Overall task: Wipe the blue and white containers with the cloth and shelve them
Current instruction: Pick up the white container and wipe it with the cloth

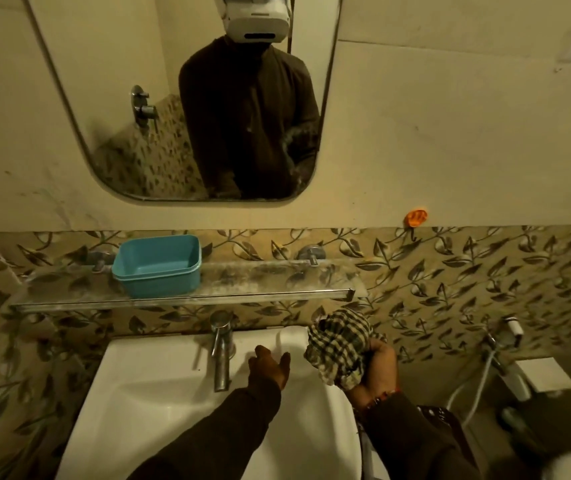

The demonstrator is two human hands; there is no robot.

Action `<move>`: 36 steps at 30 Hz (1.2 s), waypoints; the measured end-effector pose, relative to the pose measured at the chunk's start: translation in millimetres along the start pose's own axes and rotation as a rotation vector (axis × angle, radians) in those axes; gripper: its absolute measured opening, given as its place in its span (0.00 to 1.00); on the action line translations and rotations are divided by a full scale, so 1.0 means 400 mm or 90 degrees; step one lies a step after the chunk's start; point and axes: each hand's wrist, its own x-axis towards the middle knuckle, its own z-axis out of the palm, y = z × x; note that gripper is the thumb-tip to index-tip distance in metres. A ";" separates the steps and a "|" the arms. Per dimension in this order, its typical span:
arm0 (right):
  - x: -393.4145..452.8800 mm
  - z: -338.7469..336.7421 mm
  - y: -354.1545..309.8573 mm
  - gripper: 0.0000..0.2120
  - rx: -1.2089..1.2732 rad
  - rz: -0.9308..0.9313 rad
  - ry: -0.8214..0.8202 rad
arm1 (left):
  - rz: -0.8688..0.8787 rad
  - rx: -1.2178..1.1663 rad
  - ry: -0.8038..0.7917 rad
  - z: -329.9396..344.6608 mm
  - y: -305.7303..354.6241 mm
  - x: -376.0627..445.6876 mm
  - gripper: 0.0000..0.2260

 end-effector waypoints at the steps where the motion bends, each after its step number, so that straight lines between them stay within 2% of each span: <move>1: 0.003 -0.005 -0.002 0.20 0.000 0.002 0.002 | -0.003 0.023 -0.005 0.006 -0.003 0.008 0.28; 3: 0.015 -0.015 -0.006 0.20 -0.003 0.007 0.003 | 0.009 0.065 -0.004 0.021 -0.006 0.024 0.26; 9: 0.048 -0.032 0.001 0.18 -0.016 0.017 -0.012 | 0.080 0.118 0.033 0.013 -0.001 0.045 0.12; 12: 0.065 -0.029 0.019 0.18 -0.034 0.044 -0.027 | 0.096 0.047 0.058 -0.015 0.007 0.023 0.09; 14: 0.071 -0.022 0.038 0.20 -0.083 0.077 -0.038 | 0.078 -0.085 0.050 -0.032 0.008 -0.009 0.07; 17: 0.073 -0.004 0.066 0.21 -0.228 0.061 -0.023 | 0.018 -0.370 -0.043 -0.050 0.002 -0.081 0.06; 20: 0.064 0.020 0.081 0.18 -0.443 -0.120 -0.063 | -0.049 -0.674 -0.215 -0.075 0.001 -0.145 0.17; 23: 0.038 0.048 0.083 0.24 -0.711 -0.279 -0.154 | -0.046 -0.862 -0.345 -0.118 0.011 -0.185 0.23; 25: 0.010 0.070 0.089 0.24 -0.835 -0.326 -0.206 | -0.030 -0.863 -0.412 -0.155 0.017 -0.200 0.28; 27: -0.019 0.093 0.104 0.21 -0.947 -0.377 -0.250 | -0.043 -0.828 -0.453 -0.186 0.026 -0.212 0.31; 30: -0.058 0.111 0.132 0.21 -1.129 -0.499 -0.284 | -0.057 -0.825 -0.448 -0.221 0.030 -0.225 0.28; 32: -0.088 0.117 0.148 0.25 -1.211 -0.535 -0.311 | -0.057 -0.848 -0.442 -0.242 0.032 -0.235 0.26; 36: -0.117 0.126 0.144 0.27 -1.434 -0.590 -0.291 | -0.050 -0.830 -0.456 -0.268 0.032 -0.257 0.28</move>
